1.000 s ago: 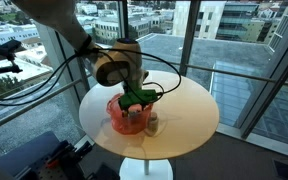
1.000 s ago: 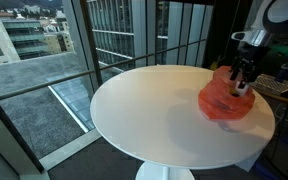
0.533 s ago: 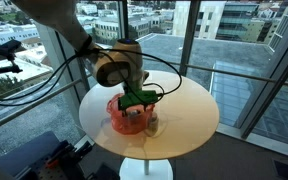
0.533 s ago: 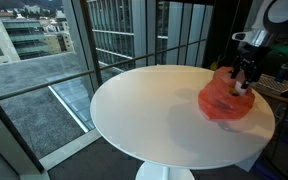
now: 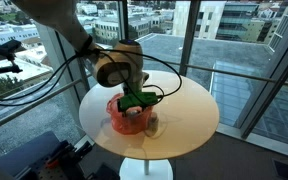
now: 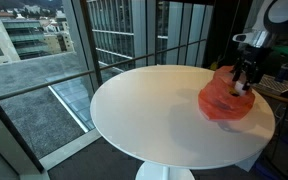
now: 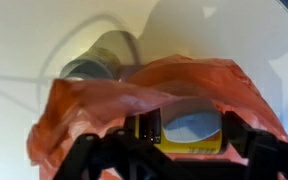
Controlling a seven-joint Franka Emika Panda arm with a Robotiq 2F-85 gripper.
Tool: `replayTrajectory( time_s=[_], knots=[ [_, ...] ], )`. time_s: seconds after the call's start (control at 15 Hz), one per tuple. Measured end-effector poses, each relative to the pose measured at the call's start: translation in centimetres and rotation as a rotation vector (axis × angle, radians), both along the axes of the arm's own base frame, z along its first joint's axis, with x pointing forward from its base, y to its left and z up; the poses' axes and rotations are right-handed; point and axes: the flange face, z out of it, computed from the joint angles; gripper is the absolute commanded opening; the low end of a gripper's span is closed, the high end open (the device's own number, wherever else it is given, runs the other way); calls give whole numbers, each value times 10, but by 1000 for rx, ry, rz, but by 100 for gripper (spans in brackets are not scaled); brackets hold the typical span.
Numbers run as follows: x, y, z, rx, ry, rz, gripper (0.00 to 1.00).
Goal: Remove the white bottle from the plastic
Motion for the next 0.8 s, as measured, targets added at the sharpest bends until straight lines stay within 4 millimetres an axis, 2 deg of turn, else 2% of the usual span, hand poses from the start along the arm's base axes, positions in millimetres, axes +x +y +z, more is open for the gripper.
replayTrajectory(
  time_s=[0.27, 0.8],
  knots=[
    [0, 0, 0, 0, 1, 0, 27],
    [1, 0, 5, 0, -9, -2, 27]
  ],
)
